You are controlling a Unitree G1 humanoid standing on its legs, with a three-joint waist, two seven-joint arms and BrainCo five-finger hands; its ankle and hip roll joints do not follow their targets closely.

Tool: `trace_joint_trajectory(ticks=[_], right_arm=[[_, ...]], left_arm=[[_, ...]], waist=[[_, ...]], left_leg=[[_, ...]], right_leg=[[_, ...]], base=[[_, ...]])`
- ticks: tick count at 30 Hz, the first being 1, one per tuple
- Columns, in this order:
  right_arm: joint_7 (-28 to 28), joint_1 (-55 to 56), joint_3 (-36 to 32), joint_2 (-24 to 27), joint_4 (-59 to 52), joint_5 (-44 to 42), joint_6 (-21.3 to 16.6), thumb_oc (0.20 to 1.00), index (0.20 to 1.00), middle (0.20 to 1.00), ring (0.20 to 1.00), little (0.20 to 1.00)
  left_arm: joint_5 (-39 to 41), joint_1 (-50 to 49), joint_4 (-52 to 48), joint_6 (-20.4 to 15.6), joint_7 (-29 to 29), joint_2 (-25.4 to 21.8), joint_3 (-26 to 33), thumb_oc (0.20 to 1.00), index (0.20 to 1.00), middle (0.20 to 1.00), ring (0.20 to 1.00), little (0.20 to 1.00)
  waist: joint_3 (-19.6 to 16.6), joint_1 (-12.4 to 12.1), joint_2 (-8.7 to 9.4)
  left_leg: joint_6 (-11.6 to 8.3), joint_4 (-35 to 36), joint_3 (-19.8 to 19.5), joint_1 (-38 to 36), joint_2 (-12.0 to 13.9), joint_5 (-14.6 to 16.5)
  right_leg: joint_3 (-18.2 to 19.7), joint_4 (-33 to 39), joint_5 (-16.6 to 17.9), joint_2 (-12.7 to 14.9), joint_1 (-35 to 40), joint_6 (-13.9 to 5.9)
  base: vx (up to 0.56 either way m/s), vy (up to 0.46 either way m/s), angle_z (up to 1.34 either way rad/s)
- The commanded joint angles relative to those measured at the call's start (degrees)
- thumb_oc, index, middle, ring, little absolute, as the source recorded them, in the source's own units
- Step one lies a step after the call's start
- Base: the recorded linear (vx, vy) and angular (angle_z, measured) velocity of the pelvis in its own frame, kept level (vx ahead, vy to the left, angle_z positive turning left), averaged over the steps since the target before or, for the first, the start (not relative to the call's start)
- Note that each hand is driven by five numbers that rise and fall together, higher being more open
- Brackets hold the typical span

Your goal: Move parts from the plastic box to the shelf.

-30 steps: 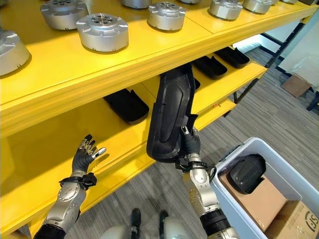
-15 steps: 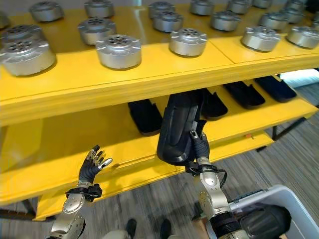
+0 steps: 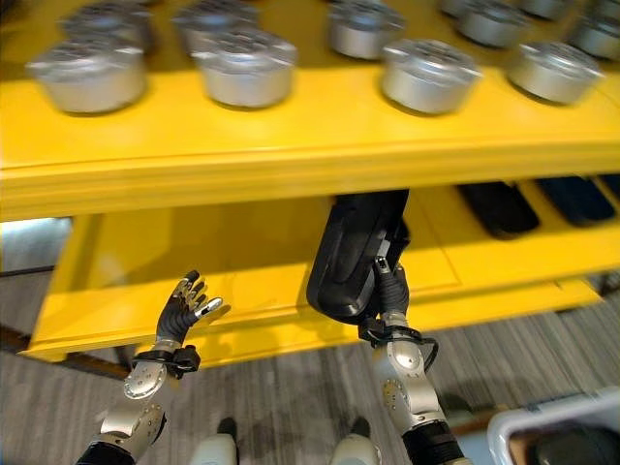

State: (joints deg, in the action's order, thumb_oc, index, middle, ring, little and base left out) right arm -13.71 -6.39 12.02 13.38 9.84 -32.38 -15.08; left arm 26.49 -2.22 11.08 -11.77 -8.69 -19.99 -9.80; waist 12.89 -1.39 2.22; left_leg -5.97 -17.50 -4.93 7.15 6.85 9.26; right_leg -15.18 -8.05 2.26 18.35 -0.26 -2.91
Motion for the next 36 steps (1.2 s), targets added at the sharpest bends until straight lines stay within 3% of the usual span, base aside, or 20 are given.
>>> trace_joint_trajectory(ticks=[1, 10, 13, 16, 24, 25, 29, 36], right_arm=[[0.41, -4.06, -1.79, 1.22, -3.64, -0.2, -3.62, 0.2, 0.2, 0.2, 0.2, 0.2], [1.94, -13.34, 4.75, -3.17, 2.8, -8.09, -2.04, 0.2, 0.2, 0.2, 0.2, 0.2], [2.29, -19.38, 7.71, -5.25, 8.23, -9.55, -0.81, 0.2, 0.2, 0.2, 0.2, 0.2], [1.87, -22.38, 7.88, -5.09, 10.59, -8.76, -0.29, 0.2, 0.2, 0.2, 0.2, 0.2], [-2.47, -37.99, 3.3, -1.44, 29.85, -4.02, 2.09, 0.2, 0.2, 0.2, 0.2, 0.2], [-4.01, -44.51, 2.23, 1.78, 37.14, -2.16, 2.9, 0.2, 0.2, 0.2, 0.2, 0.2], [-5.75, -52.9, 0.13, 7.36, 45.02, -2.78, 2.73, 0.2, 0.2, 0.2, 0.2, 0.2], [-5.79, -58.72, 1.56, 13.89, 53.02, -0.89, 3.83, 0.2, 0.2, 0.2, 0.2, 0.2]], left_arm=[[0.97, -0.73, -3.66, -2.86, 0.18, -0.88, 0.86, 1.0, 1.0, 1.0, 1.0, 1.0], [1.11, 2.12, -3.65, -2.45, -0.9, -2.03, -1.04, 1.0, 1.0, 1.0, 1.0, 1.0], [2.59, 3.05, -3.5, -2.01, -0.02, -2.41, -2.76, 1.0, 1.0, 1.0, 1.0, 1.0], [3.02, 3.05, -3.67, -1.98, 0.46, -3.12, -3.03, 1.0, 1.0, 1.0, 1.0, 1.0], [4.9, 3.02, -4.2, -1.93, 1.5, -5.45, -5.57, 1.0, 1.0, 1.0, 1.0, 1.0], [5.23, 3.75, -4.71, -2.16, 2.14, -6.31, -7.03, 1.0, 1.0, 1.0, 1.0, 1.0], [5.84, 5.9, -4.9, -2.59, 2.36, -7.33, -9.24, 1.0, 1.0, 1.0, 1.0, 1.0], [5.49, 6.6, -4.11, -2.65, 2.28, -8.33, -10.49, 1.0, 1.0, 1.0, 1.0, 1.0]], waist=[[-3.08, 0.03, -0.53], [-2.14, -3.36, 1.66], [-1.64, -5.93, 2.55], [-1.71, -6.99, 2.74], [-1.12, -9.96, 2.88], [0.26, -10.4, 2.34], [4.03, -10.8, 0.36], [7.42, -10.8, -2.12]], left_leg=[[-1.31, 6.93, 2.43, -2.9, 5.34, -6.06], [-0.1, -0.4, 4.3, -0.07, 2.36, -1.6], [0.13, -1.67, 3.69, 0.99, 1.68, -1.01], [0.16, -1.73, 3.29, 1.38, 1.43, -1.01], [0.33, -3.77, 2.32, 2.96, 0.88, -0.24], [0.38, -5.52, 1.8, 4.01, 1.02, 0.24], [0.31, -10.73, 0.49, 7.6, 1.33, 1.24], [0.1, -16.97, -0.35, 12.35, 2.58, 2.64]], right_leg=[[1.29, -9.21, -6.95, 1.66, -0.4, -6.02], [2.02, -6.9, -4.27, 4.47, 0.27, -7.68], [1.22, -6.1, -3.42, 4.7, 1.11, -7.98], [0.52, -5.65, -3.36, 4.69, 1.47, -8.07], [0.13, -6.63, -3.89, 4.57, 1.0, -8.04], [0.92, -8.84, -5.02, 4.12, -0.36, -7.72], [2.02, -15.66, -7.8, 3.91, -4.71, -7.16], [3.93, -24.76, -11.9, 3.82, -11.52, -5.7]], base=[[0.04, 0.15, 0.25], [0.02, 0.092, -0.04], [0.03, 0.002, -0.14], [0.02, -0.019, 0.16], [-0.01, -0.011, 0.1], [-0.12, -0.007, 0.03], [-0.18, 0.006, 0.04], [-0.11, 0.0, 0.0]])
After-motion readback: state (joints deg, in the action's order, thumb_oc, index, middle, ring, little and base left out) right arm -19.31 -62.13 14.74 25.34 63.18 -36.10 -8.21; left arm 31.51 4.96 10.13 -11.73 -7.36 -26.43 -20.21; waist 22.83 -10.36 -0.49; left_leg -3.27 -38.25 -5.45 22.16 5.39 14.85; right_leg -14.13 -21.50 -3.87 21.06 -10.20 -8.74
